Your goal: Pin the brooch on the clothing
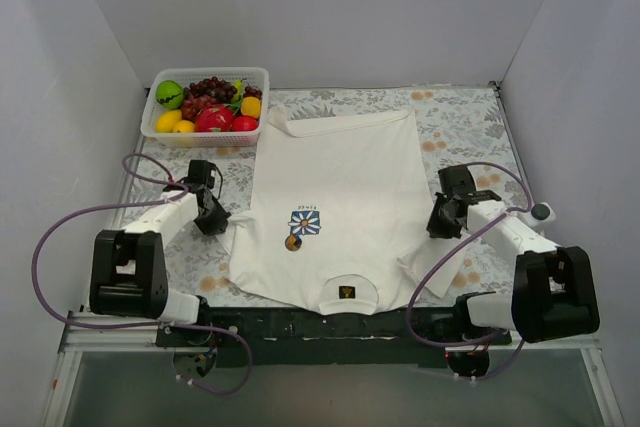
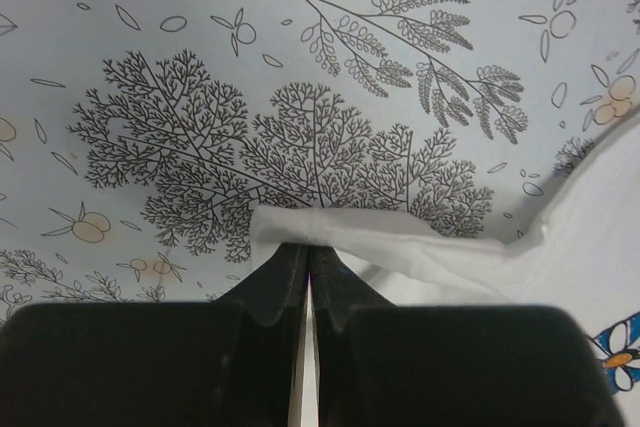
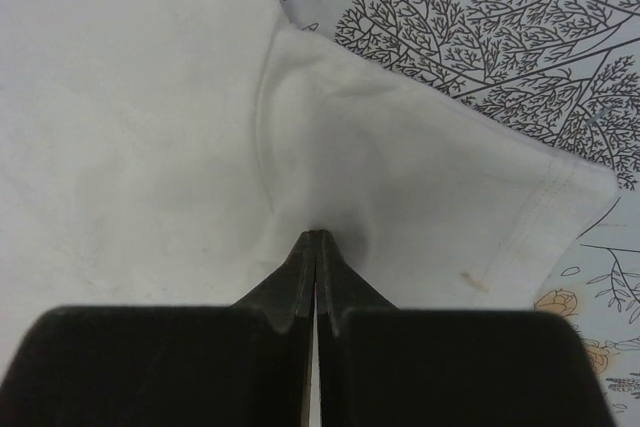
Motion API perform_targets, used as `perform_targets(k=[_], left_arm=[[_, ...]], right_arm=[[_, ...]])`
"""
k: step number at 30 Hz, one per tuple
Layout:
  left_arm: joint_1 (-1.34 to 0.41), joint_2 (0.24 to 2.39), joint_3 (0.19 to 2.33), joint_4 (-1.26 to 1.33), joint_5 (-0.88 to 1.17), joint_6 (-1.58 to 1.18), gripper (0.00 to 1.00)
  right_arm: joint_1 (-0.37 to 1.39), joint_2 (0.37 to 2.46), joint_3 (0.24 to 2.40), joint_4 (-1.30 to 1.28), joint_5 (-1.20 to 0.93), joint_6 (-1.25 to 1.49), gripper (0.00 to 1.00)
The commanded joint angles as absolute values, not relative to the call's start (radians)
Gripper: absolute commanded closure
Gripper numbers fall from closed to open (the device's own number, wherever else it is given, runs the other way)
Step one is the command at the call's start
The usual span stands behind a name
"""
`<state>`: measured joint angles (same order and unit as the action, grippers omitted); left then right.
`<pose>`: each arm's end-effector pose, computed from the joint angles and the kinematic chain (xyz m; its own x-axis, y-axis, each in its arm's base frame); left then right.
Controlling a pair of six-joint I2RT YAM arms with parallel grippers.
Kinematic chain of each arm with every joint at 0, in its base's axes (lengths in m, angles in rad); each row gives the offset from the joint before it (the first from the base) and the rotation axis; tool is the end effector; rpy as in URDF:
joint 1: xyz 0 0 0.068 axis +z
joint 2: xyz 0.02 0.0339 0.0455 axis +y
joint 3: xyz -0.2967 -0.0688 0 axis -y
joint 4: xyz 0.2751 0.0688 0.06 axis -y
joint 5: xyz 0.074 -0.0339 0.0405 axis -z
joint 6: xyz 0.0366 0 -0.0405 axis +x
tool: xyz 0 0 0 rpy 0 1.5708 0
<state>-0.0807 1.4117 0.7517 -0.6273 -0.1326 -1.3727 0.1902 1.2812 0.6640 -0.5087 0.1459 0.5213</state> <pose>0.2575 -0.0160 0.1793 -0.2305 -0.9564 -0.1795 -0.9298 0.2709 -0.2493 0.2384 0.0405 0.1881 -0.8312 0.3417 -0.4386 0.3325 0.9377 0.1005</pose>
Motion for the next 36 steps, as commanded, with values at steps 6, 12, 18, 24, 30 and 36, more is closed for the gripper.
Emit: perform_targets(k=[6, 12, 18, 24, 30, 36], left_arm=[[-0.080, 1.629, 0.850, -0.692, -0.234, -1.266, 1.00], [-0.080, 1.715, 0.943, -0.753, -0.373, -1.216, 1.00], [-0.086, 1.808, 1.000, -0.785, -0.449, -1.216, 1.00], [-0.095, 1.900, 1.091, -0.853, -0.597, -1.233, 1.00], [-0.117, 1.962, 1.183, -0.914, -0.698, -1.235, 1.00], [-0.190, 1.941, 1.298, -0.983, -0.770, -1.252, 1.00]], right_arm=[[0.187, 1.353, 0.723, -0.641, 0.224, 0.552, 0.99], [0.176, 1.373, 0.724, -0.672, 0.235, 0.563, 0.99], [0.129, 1.399, 0.727, -0.701, 0.270, 0.543, 0.99], [0.106, 1.399, 0.761, -0.687, 0.278, 0.543, 0.99], [0.107, 1.453, 0.842, -0.689, 0.333, 0.499, 0.99], [0.109, 1.460, 0.891, -0.666, 0.339, 0.451, 0.99]])
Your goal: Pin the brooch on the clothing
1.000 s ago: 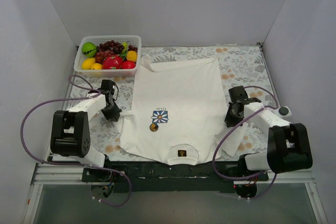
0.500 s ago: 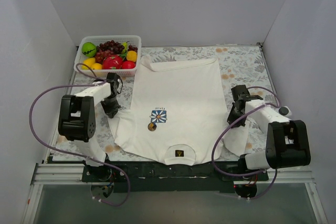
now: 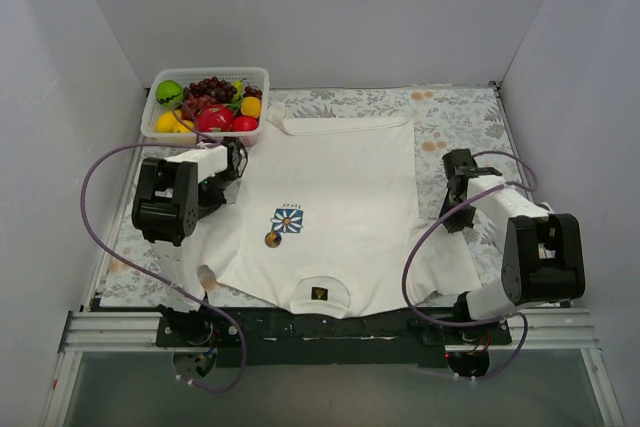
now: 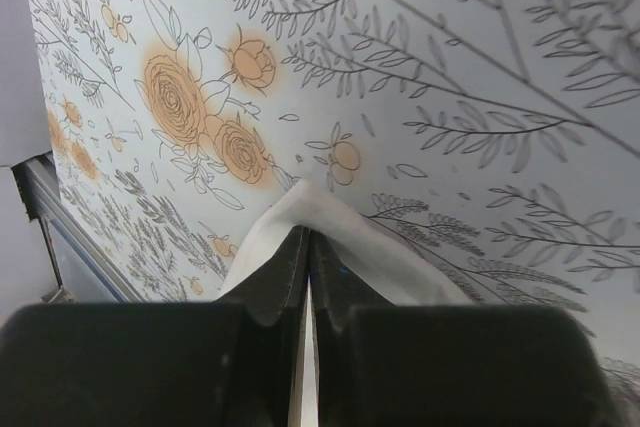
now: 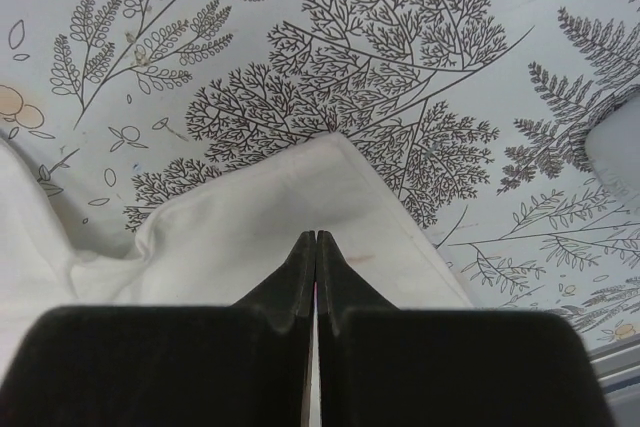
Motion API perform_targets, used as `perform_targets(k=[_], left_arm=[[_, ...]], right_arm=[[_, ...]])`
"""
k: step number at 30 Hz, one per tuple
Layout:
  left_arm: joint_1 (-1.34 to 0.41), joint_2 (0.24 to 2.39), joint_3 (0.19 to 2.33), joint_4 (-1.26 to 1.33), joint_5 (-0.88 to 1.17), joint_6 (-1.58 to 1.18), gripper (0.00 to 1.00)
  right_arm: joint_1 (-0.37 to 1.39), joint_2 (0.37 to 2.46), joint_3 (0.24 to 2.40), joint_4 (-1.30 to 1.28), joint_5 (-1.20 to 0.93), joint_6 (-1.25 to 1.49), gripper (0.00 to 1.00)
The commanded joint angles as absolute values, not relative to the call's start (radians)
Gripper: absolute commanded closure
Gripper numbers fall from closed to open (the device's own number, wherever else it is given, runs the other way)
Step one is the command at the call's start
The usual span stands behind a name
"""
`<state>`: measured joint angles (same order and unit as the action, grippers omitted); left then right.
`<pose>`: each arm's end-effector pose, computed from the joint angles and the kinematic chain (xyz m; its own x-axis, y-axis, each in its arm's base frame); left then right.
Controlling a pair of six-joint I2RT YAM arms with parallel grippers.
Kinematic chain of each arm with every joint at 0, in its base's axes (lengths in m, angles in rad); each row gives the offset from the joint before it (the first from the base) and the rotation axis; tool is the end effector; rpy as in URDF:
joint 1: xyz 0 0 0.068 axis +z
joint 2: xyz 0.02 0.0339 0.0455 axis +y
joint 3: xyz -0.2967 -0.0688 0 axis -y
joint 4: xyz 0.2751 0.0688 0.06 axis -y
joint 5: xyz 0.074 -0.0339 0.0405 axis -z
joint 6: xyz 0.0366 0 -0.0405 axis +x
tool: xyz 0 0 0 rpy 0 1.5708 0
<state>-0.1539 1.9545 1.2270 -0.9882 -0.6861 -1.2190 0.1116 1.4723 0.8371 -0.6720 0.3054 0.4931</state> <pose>0.3609 -0.0325 0.1492 -0.5331 -0.6523 -0.5387 -0.8459 0.4010 0.3516 0.2757 0.0198 0.1887 -0.8586 0.3581 -0.3669 0.4292 0.8935 -0.1324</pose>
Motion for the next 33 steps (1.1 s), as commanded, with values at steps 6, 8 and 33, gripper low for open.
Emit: perform_targets(k=[6, 8, 33], left_arm=[[-0.290, 1.855, 1.425, -1.028, -0.755, -1.253, 1.00], [-0.311, 1.826, 1.425, -0.994, -0.668, -1.235, 1.00], [-0.279, 1.554, 1.183, -0.687, -0.075, -1.195, 0.99]], right_arm=[[0.167, 1.372, 0.920, -0.641, 0.287, 0.413, 0.99], [0.196, 1.333, 0.919, -0.634, 0.249, 0.413, 0.99], [0.512, 1.592, 0.805, -0.658, 0.195, 0.499, 0.99]])
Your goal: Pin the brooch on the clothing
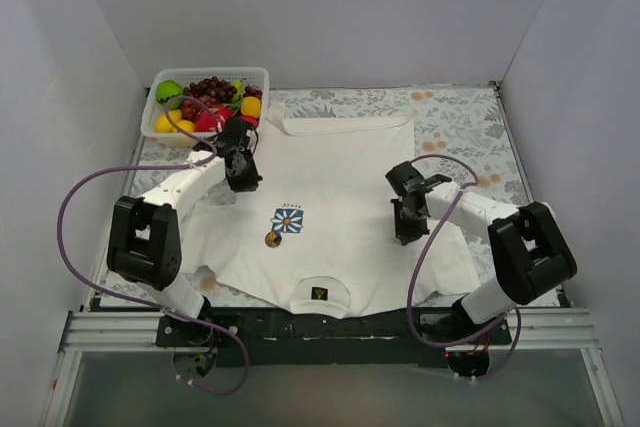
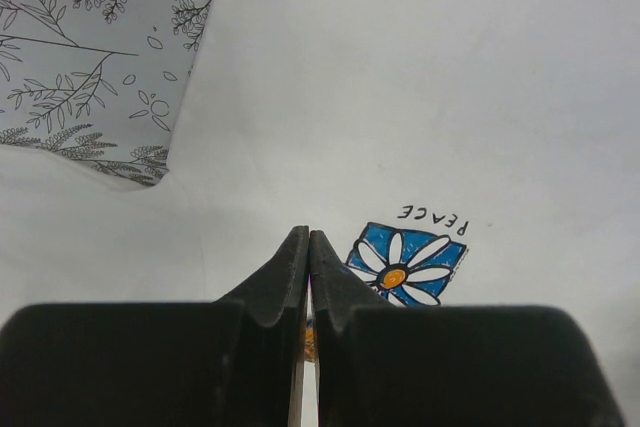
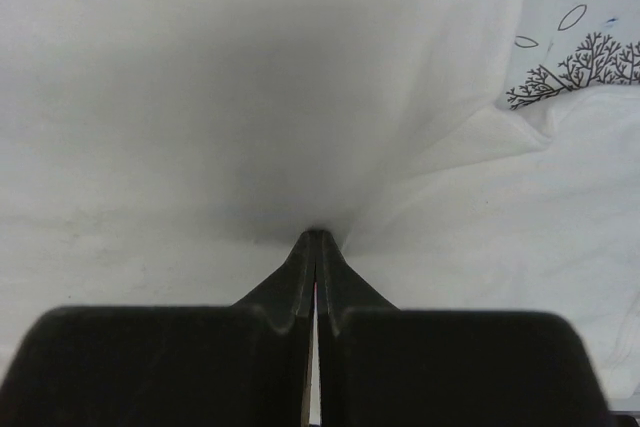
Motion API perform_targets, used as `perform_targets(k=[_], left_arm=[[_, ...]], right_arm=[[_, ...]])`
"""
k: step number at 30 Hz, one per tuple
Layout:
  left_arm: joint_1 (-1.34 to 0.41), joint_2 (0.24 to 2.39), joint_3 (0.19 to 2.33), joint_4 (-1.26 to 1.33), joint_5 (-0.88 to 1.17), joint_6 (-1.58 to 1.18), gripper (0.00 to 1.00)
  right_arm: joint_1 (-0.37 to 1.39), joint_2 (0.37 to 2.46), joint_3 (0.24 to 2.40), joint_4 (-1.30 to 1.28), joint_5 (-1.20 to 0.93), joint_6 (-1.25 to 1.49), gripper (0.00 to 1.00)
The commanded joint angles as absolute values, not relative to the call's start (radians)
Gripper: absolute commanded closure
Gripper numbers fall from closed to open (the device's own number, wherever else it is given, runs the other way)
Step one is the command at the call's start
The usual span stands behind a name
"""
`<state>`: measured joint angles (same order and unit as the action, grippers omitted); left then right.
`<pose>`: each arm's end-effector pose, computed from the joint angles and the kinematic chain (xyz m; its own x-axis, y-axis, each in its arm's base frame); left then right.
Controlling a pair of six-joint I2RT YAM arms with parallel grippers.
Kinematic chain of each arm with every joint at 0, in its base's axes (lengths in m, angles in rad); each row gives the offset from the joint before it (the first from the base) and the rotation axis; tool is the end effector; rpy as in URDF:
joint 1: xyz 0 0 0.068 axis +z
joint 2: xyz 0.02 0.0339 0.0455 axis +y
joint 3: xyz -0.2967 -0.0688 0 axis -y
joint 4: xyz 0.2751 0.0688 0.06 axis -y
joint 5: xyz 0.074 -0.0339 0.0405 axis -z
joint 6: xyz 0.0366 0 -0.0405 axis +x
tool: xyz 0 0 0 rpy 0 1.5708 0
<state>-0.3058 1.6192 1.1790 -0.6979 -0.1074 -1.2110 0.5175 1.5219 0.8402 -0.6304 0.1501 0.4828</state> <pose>0.3398 -0.1032 0.2467 -0.5448 -0.8038 -0.2387 -0.7200 0.5944 -0.3582 0.2505 0.1363 0.1766 -0.9558 -0.0159 -0.2937 -0.0137 0.9999 -0.0093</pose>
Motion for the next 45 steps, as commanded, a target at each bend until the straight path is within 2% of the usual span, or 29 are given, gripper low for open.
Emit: perform_targets(k=[1, 13, 21, 28, 32, 34, 37, 45], left_arm=[[-0.275, 1.554, 1.184, -0.699, -0.077, -1.187, 0.99], [-0.215, 1.650, 1.207, -0.877, -0.202, -1.157, 1.00], [-0.215, 1.704, 1.181, -0.911, -0.255, -1.149, 1.00], [-0.221, 1.594, 1.192, -0.821, -0.121, -1.121, 1.00], [-0.247, 1.488, 1.187, -0.721, -0.002, -1.117, 1.00], [-0.262, 1.433, 1.152, -0.631, 0.125, -1.132, 1.00], [-0.302, 1.420, 1.109, -0.552, 0.218, -1.175, 1.00], [-0.406, 1.508, 0.970, -0.473, 0.196, -1.288, 1.00]], right_arm=[[0.511, 1.600, 0.804, -0.661, 0.204, 0.499, 0.99], [0.410, 1.594, 0.859, -0.710, 0.360, 0.417, 0.99], [0.413, 1.611, 0.968, -0.719, 0.334, 0.379, 0.99], [0.439, 1.405, 0.976, -0.628, 0.174, 0.304, 0.99], [0.454, 1.303, 0.942, -0.530, 0.055, 0.282, 0.99], [0.463, 1.264, 0.917, -0.500, -0.021, 0.282, 0.99], [0.491, 1.247, 0.890, -0.453, -0.077, 0.288, 0.99], [0.549, 1.379, 0.844, -0.475, -0.052, 0.336, 0.99]])
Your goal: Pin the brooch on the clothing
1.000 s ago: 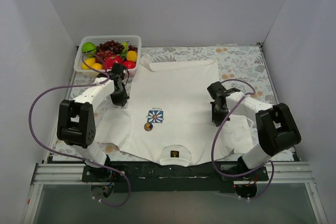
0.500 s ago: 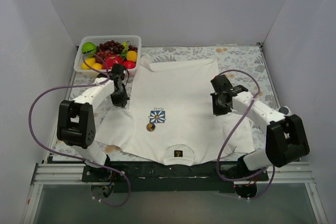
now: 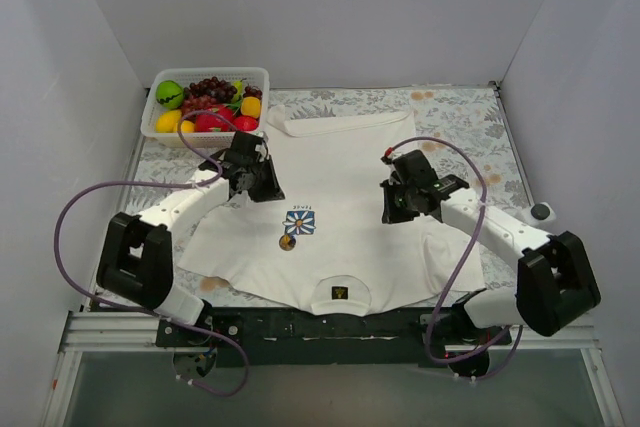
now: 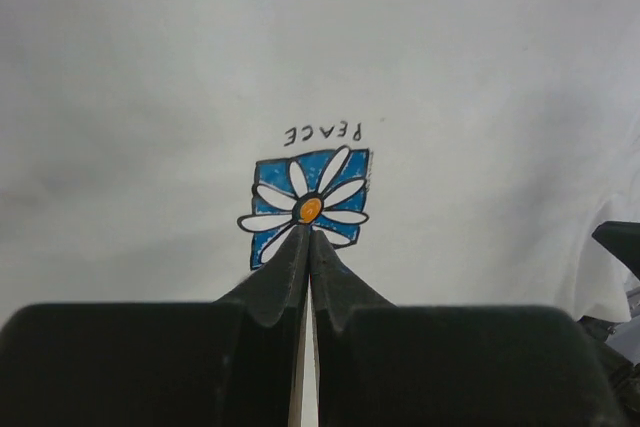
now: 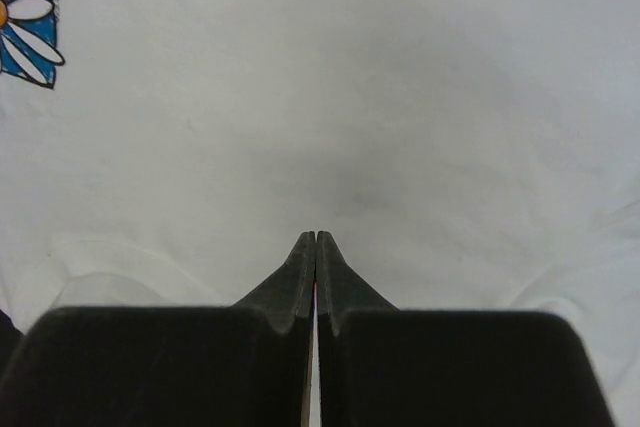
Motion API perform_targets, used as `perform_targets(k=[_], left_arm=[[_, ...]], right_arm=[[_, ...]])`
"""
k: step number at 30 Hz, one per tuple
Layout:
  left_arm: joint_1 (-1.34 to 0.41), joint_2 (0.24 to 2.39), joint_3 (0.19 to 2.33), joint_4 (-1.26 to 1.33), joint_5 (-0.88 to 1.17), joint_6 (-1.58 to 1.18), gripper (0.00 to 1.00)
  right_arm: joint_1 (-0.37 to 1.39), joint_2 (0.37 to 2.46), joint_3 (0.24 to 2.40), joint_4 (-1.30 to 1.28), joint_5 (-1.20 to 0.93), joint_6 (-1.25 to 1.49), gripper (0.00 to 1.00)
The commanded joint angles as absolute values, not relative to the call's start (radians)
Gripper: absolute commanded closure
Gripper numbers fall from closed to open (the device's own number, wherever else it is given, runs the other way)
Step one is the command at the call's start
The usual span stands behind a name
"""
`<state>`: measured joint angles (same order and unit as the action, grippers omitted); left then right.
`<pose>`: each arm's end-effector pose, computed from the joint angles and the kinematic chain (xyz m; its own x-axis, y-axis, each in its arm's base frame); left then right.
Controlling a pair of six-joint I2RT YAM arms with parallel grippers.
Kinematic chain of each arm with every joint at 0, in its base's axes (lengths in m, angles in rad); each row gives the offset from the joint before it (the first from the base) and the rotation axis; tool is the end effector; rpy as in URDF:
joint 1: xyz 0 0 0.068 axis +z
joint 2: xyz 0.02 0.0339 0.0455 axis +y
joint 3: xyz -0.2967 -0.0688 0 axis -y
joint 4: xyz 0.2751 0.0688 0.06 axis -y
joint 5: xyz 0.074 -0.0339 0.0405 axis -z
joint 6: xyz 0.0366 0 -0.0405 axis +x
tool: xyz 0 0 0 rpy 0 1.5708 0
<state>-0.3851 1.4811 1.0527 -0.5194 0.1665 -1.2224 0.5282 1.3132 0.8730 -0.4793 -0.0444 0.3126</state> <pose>0.3062 -0.1306 0.2599 -0.6894 -0.7207 -0.0727 -0.5504 0.5864 -0.5944 0.2461 0.1455 0.2495 -0.8156 -0.1202 -0.5660 -0.2899 0.9314 0.2200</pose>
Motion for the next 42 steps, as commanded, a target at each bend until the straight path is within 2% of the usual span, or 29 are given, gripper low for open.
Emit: perform_targets(k=[1, 8, 19, 27, 32, 35, 41, 42], left_arm=[[-0.410, 1.509, 0.951, -0.451, 0.204, -1.313, 1.00], [-0.417, 1.499, 0.781, -0.407, 0.221, -1.368, 1.00], [-0.419, 1.396, 0.624, -0.442, 0.210, -1.425, 1.00], [-0.417, 1.339, 0.788, -0.462, 0.130, -1.364, 0.99], [-0.417, 1.433, 1.003, -0.463, 0.069, -1.333, 0.81], [-0.417, 1.544, 1.092, -0.451, 0.080, -1.316, 0.67], [-0.417, 1.776, 1.305, -0.436, 0.139, -1.279, 0.48], [-0.417, 1.808, 1.339, -0.442, 0.143, -1.273, 0.42]], right_arm=[[0.552, 1.394, 0.839, -0.488, -0.043, 0.345, 0.99], [0.554, 1.485, 0.767, -0.534, 0.001, 0.399, 0.99], [0.555, 1.417, 0.681, -0.601, 0.080, 0.486, 0.99], [0.554, 1.333, 0.816, -0.580, 0.068, 0.443, 0.99], [0.554, 1.315, 0.853, -0.537, 0.035, 0.428, 0.99], [0.554, 1.333, 0.851, -0.517, 0.009, 0.428, 0.99], [0.554, 1.353, 0.827, -0.462, -0.049, 0.423, 0.99], [0.554, 1.353, 0.825, -0.454, -0.057, 0.420, 0.99]])
